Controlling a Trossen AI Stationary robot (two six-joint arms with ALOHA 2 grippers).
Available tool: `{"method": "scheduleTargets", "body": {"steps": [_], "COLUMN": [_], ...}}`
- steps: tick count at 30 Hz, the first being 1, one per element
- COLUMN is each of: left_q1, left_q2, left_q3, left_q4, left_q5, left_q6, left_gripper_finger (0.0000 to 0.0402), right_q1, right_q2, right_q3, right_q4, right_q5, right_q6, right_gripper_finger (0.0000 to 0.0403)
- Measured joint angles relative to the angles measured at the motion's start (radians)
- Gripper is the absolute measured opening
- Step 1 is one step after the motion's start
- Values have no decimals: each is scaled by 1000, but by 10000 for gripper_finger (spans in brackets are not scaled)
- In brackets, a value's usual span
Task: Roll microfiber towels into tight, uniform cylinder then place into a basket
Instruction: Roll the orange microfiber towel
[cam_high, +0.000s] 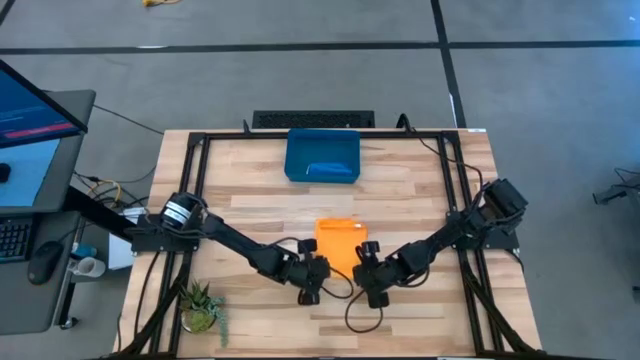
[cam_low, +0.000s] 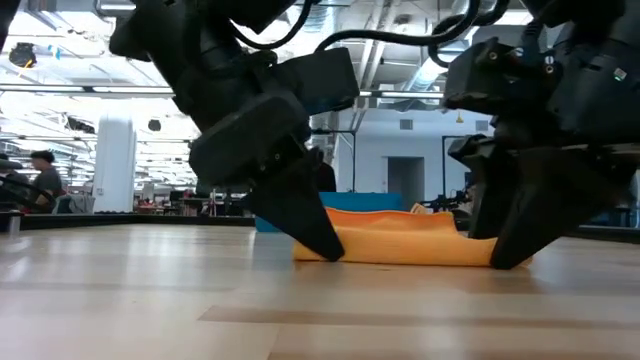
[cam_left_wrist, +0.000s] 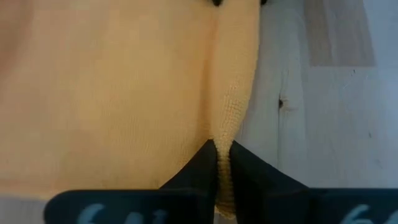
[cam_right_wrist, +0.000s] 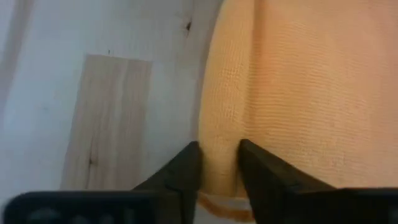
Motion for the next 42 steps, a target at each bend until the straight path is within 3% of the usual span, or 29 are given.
{"method": "scheduleTargets", "body": {"steps": [4,8,12,16,21,29,37,42], "left_q1": [-5,-7,-9,-13,-12,-14,-30,-31], "left_q2": [-31,-37,-37,-37,-41,-41,-41,-42], "left_q3": [-3,-3,0,1,2,1,1,1], "left_q4": [-2,45,124,164,158,125,75,58], "left_q5": [72,209,336,411,414,328,321,423], "left_q6": [-59,-119,-203,-235,-243,-244,-198,-133], "left_gripper_finger": [18,18,18,18,18,21,73,96], "right_q1": [-16,-38,-39,-23,-18,-69,-93,-88], "right_q2": [1,0,13,13,15,92,114,110], "right_q3": [1,3,11,9,9,14,14,11], "right_q4": [1,42,141,241,244,247,260,271], "right_q5": [-74,-251,-527,-663,-655,-696,-751,-744], "right_q6": [10,19,88,123,120,193,188,181], "right_gripper_finger": [90,17,25,26,9,20,13,16]}}
